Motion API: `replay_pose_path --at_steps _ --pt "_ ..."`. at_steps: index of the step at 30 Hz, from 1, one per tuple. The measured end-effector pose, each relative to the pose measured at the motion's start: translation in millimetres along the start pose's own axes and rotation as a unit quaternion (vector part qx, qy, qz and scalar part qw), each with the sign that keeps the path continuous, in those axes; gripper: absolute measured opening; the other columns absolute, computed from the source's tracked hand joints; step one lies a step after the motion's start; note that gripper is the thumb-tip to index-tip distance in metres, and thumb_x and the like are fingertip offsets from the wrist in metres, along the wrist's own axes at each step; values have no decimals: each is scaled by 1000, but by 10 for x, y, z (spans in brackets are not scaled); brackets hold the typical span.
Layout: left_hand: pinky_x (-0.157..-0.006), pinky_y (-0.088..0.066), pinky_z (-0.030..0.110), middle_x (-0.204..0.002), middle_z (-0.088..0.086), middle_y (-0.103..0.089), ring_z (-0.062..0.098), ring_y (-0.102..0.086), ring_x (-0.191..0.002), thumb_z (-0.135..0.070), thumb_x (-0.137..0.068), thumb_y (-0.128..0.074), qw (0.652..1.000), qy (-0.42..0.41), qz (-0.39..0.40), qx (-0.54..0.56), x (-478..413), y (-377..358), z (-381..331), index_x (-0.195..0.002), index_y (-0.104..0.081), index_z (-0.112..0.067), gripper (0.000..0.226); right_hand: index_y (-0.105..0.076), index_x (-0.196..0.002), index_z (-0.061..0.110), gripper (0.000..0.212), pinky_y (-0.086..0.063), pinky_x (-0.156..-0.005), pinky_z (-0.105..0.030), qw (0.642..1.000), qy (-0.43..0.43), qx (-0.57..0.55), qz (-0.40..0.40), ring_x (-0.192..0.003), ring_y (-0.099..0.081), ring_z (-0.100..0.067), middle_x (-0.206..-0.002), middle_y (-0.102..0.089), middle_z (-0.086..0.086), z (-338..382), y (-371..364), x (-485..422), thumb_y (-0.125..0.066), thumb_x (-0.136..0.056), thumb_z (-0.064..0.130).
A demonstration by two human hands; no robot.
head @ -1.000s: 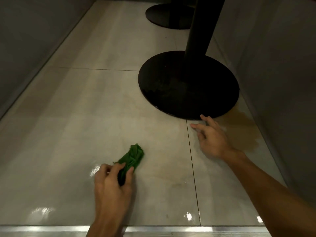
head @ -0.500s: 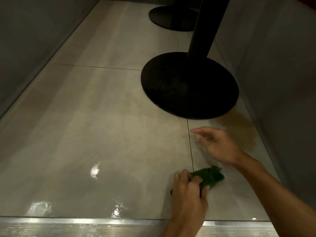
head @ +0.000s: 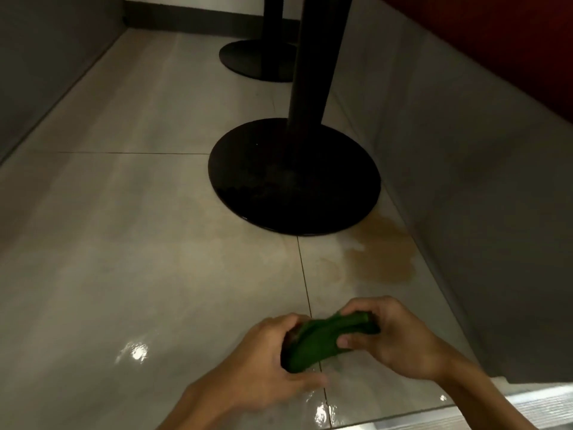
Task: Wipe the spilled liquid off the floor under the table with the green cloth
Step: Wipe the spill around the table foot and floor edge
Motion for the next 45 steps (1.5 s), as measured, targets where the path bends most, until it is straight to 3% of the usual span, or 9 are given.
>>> replay_pose_path --at_steps 5,8,12,15,18,21,24,28,45 --pt "-61 -48 29 -77 -10 -63 8 -59 -67 -35 -85 -69 986 -83 -32 -141 -298 393 -267 -90 -67 -31 7 -63 -100 28 25 -51 -76 -21 1000 -9 -3 -28 -89 -65 -7 -94 -66 6 -25 150 19 -76 -81 20" --pt "-66 -49 26 -80 -12 -60 5 -59 -76 -35 -86 -68 965 -133 27 -223 -600 466 -615 -88 -68 -29 6 -55 -118 38 51 -50 -88 -19 999 -1 33 -36 -104 -62 -2 -111 -63 13 88 187 -94 -81 -76 28" --pt "-66 -51 31 -82 -8 -63 7 -62 -76 -32 -83 -72 954 -172 79 -232 -1006 550 -995 -87 -72 -28 5 -65 -106 33 34 -47 -66 -11 990 52 19 -132 -79 -64 2 -93 -69 10 307 425 -274 -80 -77 25" --pt "-73 -55 28 -94 -11 -66 4 -65 -85 -31 -77 -78 964 -189 39 -180 -1338 709 -1102 -96 -73 -32 20 -66 -101 33 29 -51 -76 -14 974 59 58 -212 -89 -64 2 -94 -70 12 376 714 -421 -79 -77 27" --pt "-95 -50 32 -122 -13 -58 4 -56 -109 -28 -73 -81 979 -141 -72 -127 -1755 993 -928 -126 -56 -35 59 -66 -94 27 14 -43 -63 -7 909 36 180 -374 -73 -60 1 -81 -66 14 357 1120 -574 -73 -82 24" --pt "-109 -35 44 -144 -4 -40 20 -39 -132 -35 -81 -73 948 -59 -117 -290 -2084 1214 -544 -141 -38 -33 70 -63 -105 13 20 -45 -64 -22 834 -22 293 -466 -69 -57 -14 -81 -63 -2 261 1426 -771 -65 -86 17" --pt "-117 -8 49 -159 -8 -10 21 -6 -146 -56 -90 -49 912 37 -72 -403 -2214 1185 -64 -148 -19 -39 67 -46 -131 10 37 -53 -79 -43 782 -127 401 -459 -94 -63 -36 -106 -64 -20 105 1637 -1069 -52 -95 16" --pt "-116 12 43 -158 -16 9 12 15 -145 -64 -91 -27 906 22 -80 -415 -2201 1115 189 -149 -9 -44 64 -39 -135 6 35 -50 -80 -44 729 -167 516 -417 -101 -62 -36 -113 -62 -20 -1 1787 -1445 -30 -101 2" --pt "-116 15 46 -157 -14 17 13 24 -142 -68 -89 -16 891 14 -87 -446 -2177 1106 216 -149 1 -43 67 -51 -125 5 42 -46 -81 -30 818 -197 428 -331 -102 -54 -28 -114 -60 -15 -399 1297 -1303 -53 -84 -4"
Point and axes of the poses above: each hand's wrist, its own x-axis away from the middle knuckle, its own y-axis out of the back of the hand, z = x × y, the point moved 6 cm from there along -x, towards the middle knuckle
